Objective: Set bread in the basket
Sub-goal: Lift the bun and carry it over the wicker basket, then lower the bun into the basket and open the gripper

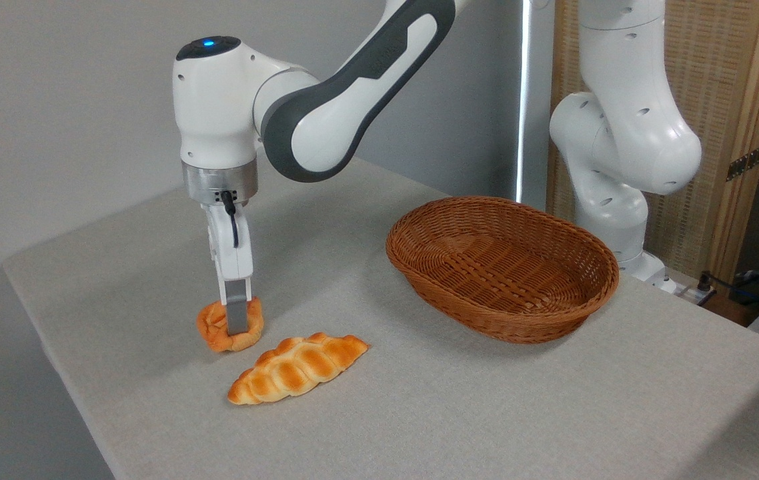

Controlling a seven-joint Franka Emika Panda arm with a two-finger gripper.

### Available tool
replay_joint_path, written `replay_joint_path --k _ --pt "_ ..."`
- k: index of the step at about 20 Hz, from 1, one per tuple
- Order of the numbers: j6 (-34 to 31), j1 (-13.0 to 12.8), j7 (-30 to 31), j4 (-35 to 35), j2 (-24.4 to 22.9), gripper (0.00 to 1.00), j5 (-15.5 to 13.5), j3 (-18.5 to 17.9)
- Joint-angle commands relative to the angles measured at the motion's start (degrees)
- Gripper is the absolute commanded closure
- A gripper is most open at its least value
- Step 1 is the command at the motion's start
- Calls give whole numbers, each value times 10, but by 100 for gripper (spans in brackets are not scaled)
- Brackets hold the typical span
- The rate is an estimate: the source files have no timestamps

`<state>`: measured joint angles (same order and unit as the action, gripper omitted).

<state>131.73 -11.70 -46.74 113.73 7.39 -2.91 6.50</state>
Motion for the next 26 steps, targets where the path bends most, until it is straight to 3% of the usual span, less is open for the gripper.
replay_joint_path --k 1,4,12,20,23,26 --pt "9 0 6 1 -18 53 -61 -1" --pt "-33 0 22 1 -45 54 -80 -4" --pt "-288 6 23 20 -155 57 -80 -17" --pt "-307 -2 8 209 -368 57 -59 -72" --pt "-308 -59 9 271 -438 57 -28 -146" --pt "-346 -96 9 299 -464 57 14 -170"
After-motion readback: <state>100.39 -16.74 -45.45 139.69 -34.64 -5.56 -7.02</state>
